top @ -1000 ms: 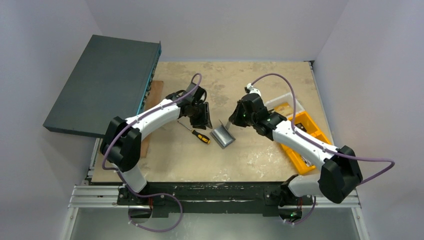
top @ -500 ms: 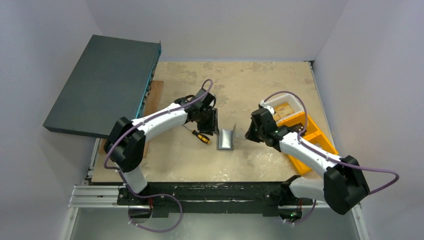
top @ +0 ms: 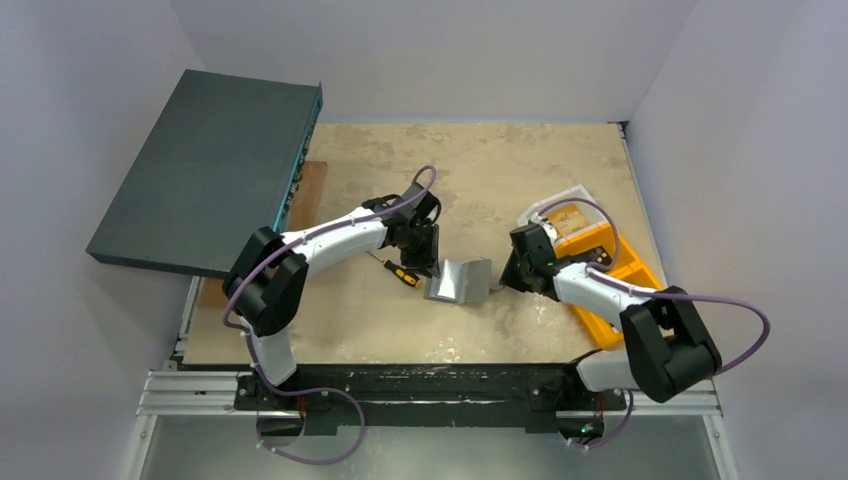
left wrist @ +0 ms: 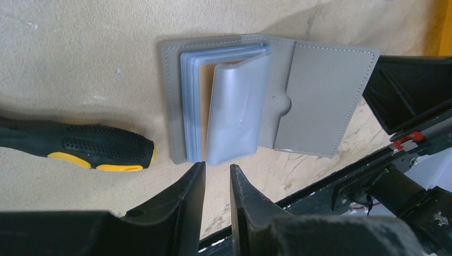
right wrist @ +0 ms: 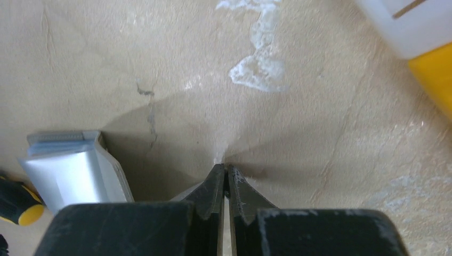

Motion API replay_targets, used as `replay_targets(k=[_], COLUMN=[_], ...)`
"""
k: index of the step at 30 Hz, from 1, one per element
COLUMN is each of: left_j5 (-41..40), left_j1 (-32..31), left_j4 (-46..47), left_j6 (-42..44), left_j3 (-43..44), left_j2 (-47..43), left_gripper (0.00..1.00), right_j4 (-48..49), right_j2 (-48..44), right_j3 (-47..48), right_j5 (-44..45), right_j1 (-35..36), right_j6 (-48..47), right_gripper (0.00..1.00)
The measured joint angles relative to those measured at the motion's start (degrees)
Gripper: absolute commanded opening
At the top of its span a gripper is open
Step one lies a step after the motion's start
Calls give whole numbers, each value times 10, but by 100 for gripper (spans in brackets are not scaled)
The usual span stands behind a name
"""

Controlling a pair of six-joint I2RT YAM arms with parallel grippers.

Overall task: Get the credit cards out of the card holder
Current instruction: Open the card holder at the center of the board.

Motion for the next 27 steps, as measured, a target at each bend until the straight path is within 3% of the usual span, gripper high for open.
replay_targets(k=[7, 17, 27], left_j5=[-2, -4, -4], left_j1=[-2, -3, -4], left_j4=[-2, 1, 0], left_j6=[0, -1, 0], left_j3=[24, 43, 52], left_j2=[33, 72, 88], left_gripper=[12, 6, 6], right_j4=[17, -19, -81], right_j2=[47, 6, -80], right_j3=[38, 56, 136], right_j5=[-5, -5, 10], right_j1=[-19, -19, 14], right_j6=[-14, -38, -59], right_gripper=[1, 33, 38])
